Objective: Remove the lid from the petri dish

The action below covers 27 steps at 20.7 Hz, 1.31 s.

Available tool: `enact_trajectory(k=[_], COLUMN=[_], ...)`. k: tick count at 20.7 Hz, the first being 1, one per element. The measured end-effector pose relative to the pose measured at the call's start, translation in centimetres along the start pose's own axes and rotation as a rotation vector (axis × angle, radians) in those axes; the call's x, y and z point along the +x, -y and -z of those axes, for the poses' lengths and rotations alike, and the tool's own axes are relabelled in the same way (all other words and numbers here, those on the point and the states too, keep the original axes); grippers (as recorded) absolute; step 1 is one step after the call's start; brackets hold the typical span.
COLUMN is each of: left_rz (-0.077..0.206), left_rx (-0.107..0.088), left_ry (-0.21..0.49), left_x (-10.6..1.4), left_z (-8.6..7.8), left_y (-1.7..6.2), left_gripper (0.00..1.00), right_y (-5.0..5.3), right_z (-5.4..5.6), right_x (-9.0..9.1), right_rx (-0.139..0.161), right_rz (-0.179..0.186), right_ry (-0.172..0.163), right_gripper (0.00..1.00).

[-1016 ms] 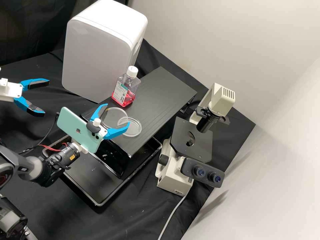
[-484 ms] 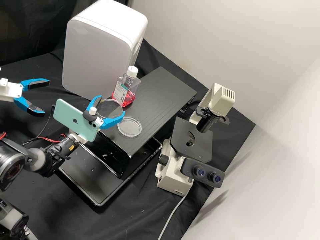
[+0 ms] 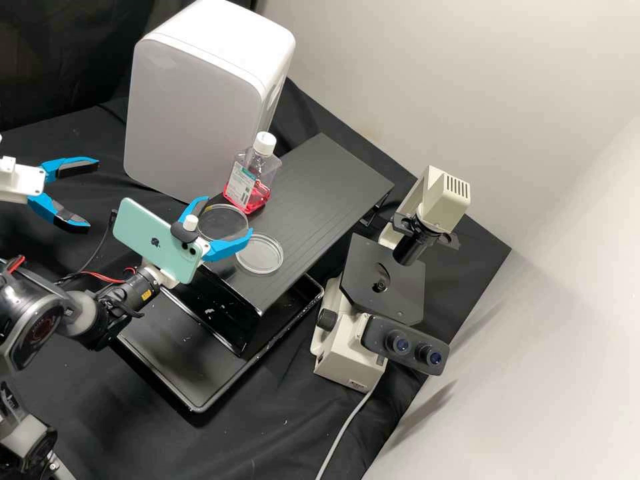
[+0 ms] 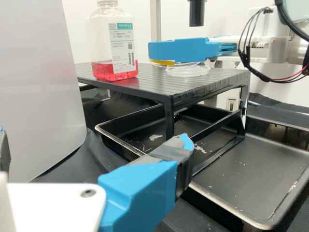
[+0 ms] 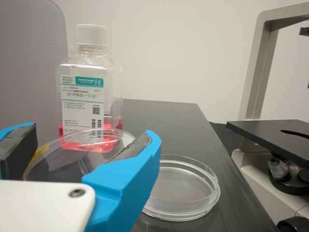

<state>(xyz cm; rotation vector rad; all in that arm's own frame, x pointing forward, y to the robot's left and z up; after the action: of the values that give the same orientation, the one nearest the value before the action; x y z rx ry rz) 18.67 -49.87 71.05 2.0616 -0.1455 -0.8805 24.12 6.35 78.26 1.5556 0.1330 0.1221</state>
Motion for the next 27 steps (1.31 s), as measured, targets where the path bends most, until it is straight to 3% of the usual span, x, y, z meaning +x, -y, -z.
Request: enact_trajectory(k=[6, 7, 23, 26, 27], left_rz=[0.0, 0.0, 0.005, 0.001, -0.006], left_rx=[0.0, 0.0, -0.002, 0.007, 0.02], left_ry=[0.0, 0.0, -0.001, 0.007, 0.013], left_x=[0.0, 0.0, 0.15, 0.11, 0.08], left_z=[0.0, 0.0, 0.07, -0.21, -0.36], left_y=[0.0, 0.0, 0.11, 0.04, -0.1], left_gripper=[1.0, 1.0, 1.0, 1.0, 1.0], right_y=[-0.15, -0.15, -0.2, -0.48, -0.54], right_z=[-0.19, -0.19, -0.15, 0.03, 0.07], right_x=[0.02, 0.02, 0.01, -0.19, -0.33], right_rx=[0.0, 0.0, 0.0, 0.002, 0.002], right_rz=[-0.007, -0.007, -0.009, -0.018, -0.02], right_ry=[0.009, 0.009, 0.007, 0.001, -0.001], right_gripper=[0.0, 1.0, 1.0, 1.0, 1.0])
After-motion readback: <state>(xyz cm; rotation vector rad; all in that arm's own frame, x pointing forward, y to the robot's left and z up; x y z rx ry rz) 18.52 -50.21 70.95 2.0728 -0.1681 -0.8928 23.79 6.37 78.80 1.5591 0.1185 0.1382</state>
